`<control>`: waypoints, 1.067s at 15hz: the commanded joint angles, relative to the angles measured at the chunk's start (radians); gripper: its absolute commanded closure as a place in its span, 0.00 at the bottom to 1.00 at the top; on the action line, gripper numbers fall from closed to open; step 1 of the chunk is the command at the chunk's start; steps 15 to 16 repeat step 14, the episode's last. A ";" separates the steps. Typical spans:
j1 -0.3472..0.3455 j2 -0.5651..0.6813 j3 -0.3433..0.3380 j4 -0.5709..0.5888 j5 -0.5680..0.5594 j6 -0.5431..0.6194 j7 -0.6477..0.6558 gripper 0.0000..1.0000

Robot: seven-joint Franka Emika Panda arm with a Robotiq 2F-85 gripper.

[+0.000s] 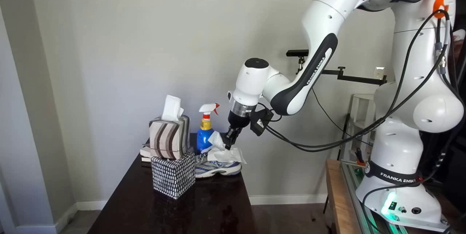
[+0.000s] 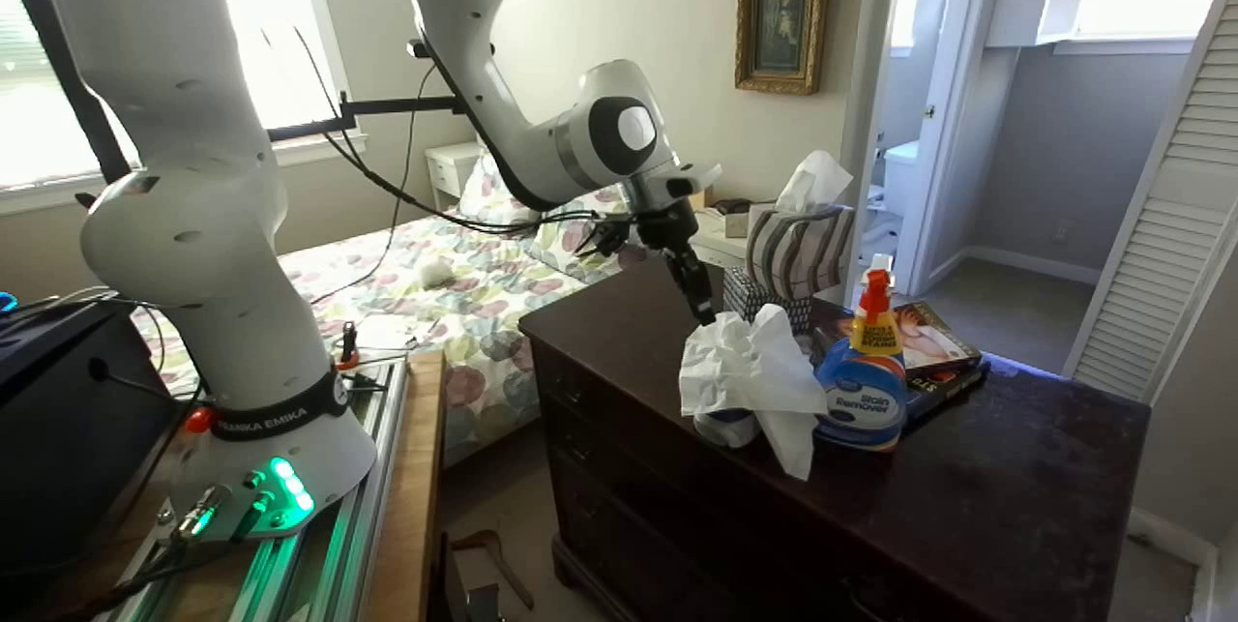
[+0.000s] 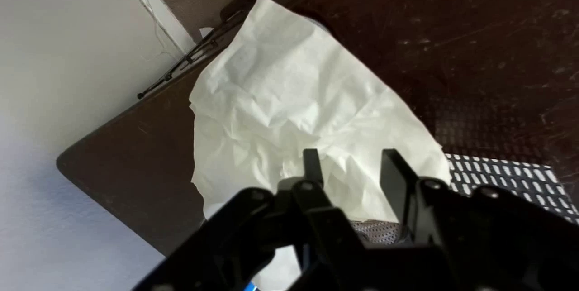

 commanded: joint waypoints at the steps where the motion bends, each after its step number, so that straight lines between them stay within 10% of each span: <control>1: -0.005 -0.075 0.024 -0.066 0.100 0.010 -0.120 0.29; 5: 0.006 -0.079 0.068 -0.095 0.322 0.029 -0.346 0.02; 10: 0.005 -0.079 0.142 -0.092 0.709 -0.055 -0.669 0.00; 16: 0.005 -0.062 0.134 -0.072 0.712 -0.101 -0.664 0.00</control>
